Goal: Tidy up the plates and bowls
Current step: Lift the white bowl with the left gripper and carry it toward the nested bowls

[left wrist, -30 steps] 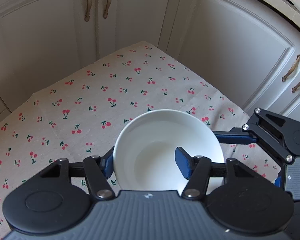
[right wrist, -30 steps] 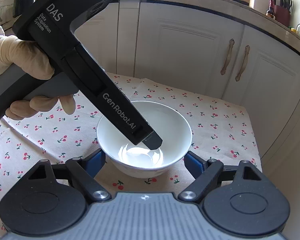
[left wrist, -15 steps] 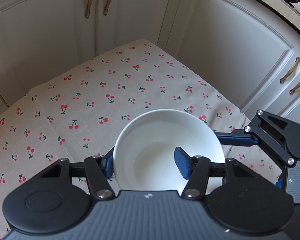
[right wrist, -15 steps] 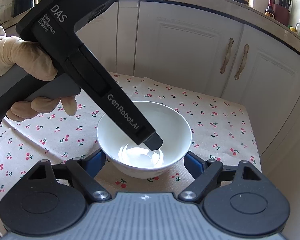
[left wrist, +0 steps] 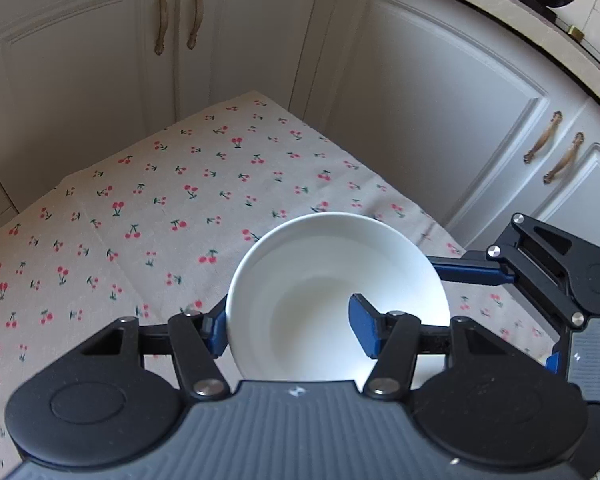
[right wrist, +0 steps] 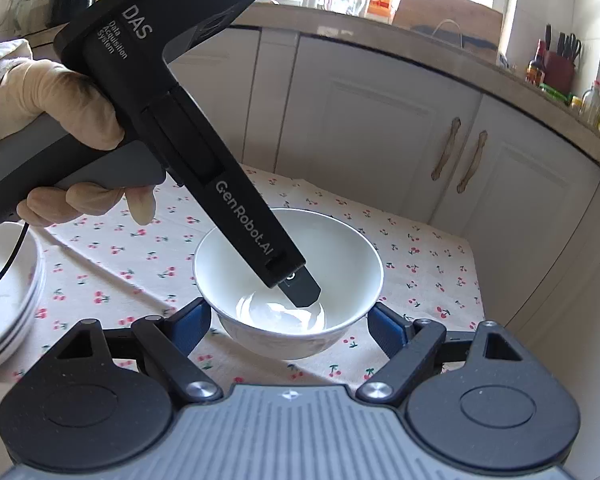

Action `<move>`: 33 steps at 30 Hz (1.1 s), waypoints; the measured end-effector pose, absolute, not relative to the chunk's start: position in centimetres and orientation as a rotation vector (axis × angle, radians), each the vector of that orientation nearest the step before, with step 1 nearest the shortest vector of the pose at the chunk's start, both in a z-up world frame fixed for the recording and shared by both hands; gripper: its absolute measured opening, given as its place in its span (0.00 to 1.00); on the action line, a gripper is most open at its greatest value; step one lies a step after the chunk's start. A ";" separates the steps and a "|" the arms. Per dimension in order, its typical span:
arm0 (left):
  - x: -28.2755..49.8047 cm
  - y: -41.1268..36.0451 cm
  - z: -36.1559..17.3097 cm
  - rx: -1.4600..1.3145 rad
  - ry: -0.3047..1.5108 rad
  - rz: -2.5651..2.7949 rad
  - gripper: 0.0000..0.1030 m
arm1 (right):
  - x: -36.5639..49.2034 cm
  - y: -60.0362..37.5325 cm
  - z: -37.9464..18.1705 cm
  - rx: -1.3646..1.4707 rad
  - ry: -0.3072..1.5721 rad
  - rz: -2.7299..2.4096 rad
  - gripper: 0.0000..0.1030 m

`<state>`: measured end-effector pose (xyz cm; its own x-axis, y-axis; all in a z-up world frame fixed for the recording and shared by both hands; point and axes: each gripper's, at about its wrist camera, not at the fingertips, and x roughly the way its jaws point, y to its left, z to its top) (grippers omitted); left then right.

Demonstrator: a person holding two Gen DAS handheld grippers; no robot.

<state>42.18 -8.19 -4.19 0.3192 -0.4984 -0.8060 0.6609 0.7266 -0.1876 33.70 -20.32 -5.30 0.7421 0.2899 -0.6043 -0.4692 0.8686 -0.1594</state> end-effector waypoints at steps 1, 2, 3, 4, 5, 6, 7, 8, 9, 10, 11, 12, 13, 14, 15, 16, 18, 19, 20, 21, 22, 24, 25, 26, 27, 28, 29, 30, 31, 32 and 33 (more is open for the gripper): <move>41.7 -8.1 -3.8 0.191 0.982 -0.770 0.57 | 33.3 -20.3 -5.1 -0.314 0.604 0.426 0.86; 41.2 -8.1 -3.5 0.193 0.980 -0.770 0.57 | 32.9 -20.3 -4.8 -0.315 0.604 0.428 0.86; 40.7 -8.1 -3.1 0.193 0.978 -0.769 0.57 | 32.5 -20.3 -4.6 -0.317 0.602 0.431 0.86; 40.2 -8.0 -2.8 0.195 0.974 -0.770 0.57 | 32.0 -20.3 -4.3 -0.318 0.598 0.433 0.86; 39.7 -7.9 -2.5 0.197 0.970 -0.769 0.57 | 31.6 -20.2 -4.0 -0.317 0.593 0.435 0.86; 39.3 -7.8 -2.1 0.197 0.967 -0.768 0.57 | 31.2 -20.2 -3.8 -0.313 0.588 0.435 0.86; 38.8 -7.7 -1.9 0.196 0.964 -0.767 0.57 | 30.8 -20.2 -3.5 -0.310 0.584 0.435 0.86; 38.4 -7.5 -1.6 0.195 0.963 -0.766 0.57 | 30.0 -20.1 -3.2 -0.308 0.579 0.434 0.86; 38.0 -7.4 -1.4 0.194 0.961 -0.766 0.57 | 29.5 -20.0 -2.9 -0.308 0.576 0.435 0.86; 37.6 -7.3 -1.1 0.195 0.959 -0.767 0.57 | 29.1 -19.9 -2.7 -0.309 0.573 0.435 0.86; 37.1 -7.2 -0.9 0.194 0.957 -0.767 0.57 | 28.6 -19.8 -2.5 -0.310 0.571 0.437 0.86; 36.7 -7.1 -0.7 0.193 0.952 -0.767 0.57 | 28.2 -19.8 -2.4 -0.310 0.570 0.439 0.86; 36.2 -6.9 -0.4 0.194 0.947 -0.767 0.57 | 27.8 -19.9 -2.2 -0.308 0.568 0.440 0.86; 35.8 -6.8 -0.3 0.193 0.944 -0.767 0.57 | 27.3 -19.9 -2.0 -0.306 0.564 0.440 0.86; 35.3 -6.7 -0.1 0.190 0.942 -0.765 0.57 | 26.9 -19.9 -1.9 -0.302 0.562 0.441 0.86; 34.8 -6.6 0.1 0.192 0.941 -0.762 0.57 | 26.5 -19.9 -1.7 -0.299 0.561 0.443 0.86; 33.8 -6.6 0.4 0.202 0.937 -0.756 0.57 | 25.7 -19.8 -1.4 -0.297 0.558 0.449 0.86; 33.3 -6.7 0.6 0.207 0.935 -0.754 0.57 | 25.3 -19.8 -1.2 -0.297 0.555 0.451 0.86; 32.8 -6.7 0.7 0.211 0.933 -0.752 0.57 | 24.9 -19.8 -1.1 -0.299 0.551 0.452 0.86; 32.4 -6.6 0.8 0.210 0.933 -0.750 0.57 | 24.6 -19.7 -1.0 -0.300 0.547 0.453 0.86; 32.0 -6.6 1.0 0.209 0.932 -0.748 0.57 | 24.2 -19.7 -0.9 -0.298 0.545 0.454 0.86; 31.3 -6.6 1.2 0.209 0.930 -0.742 0.57 | 23.5 -19.6 -0.7 -0.292 0.544 0.456 0.86; 30.9 -6.5 1.3 0.203 0.929 -0.741 0.57 | 23.2 -19.6 -0.7 -0.287 0.543 0.456 0.86; 30.5 -6.4 1.4 0.201 0.929 -0.739 0.57 | 22.8 -19.7 -0.7 -0.284 0.541 0.457 0.86; 30.1 -6.4 1.4 0.204 0.928 -0.737 0.57 | 22.5 -19.7 -0.7 -0.280 0.537 0.459 0.86; 29.7 -6.4 1.4 0.208 0.929 -0.733 0.57 | 22.2 -19.8 -0.7 -0.272 0.536 0.462 0.86; 29.3 -6.4 1.4 0.213 0.930 -0.730 0.57 | 21.7 -19.9 -0.7 -0.264 0.537 0.467 0.86; 28.9 -6.4 1.4 0.221 0.930 -0.728 0.57 | 21.4 -19.9 -0.7 -0.261 0.539 0.470 0.86; 28.5 -6.4 1.3 0.225 0.931 -0.725 0.57 | 21.1 -19.9 -0.8 -0.262 0.538 0.474 0.86; 28.1 -6.4 1.3 0.226 0.933 -0.724 0.57 | 20.9 -20.0 -0.9 -0.263 0.539 0.477 0.86; 27.8 -6.4 1.2 0.228 0.935 -0.726 0.57 | 20.7 -20.0 -0.9 -0.261 0.543 0.479 0.86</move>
<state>27.83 -6.40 1.20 0.3808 -0.4679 -0.7975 0.6566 0.7441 -0.1231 20.70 -19.97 -0.94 0.7505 0.3655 -0.5506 -0.5007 0.8583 -0.1126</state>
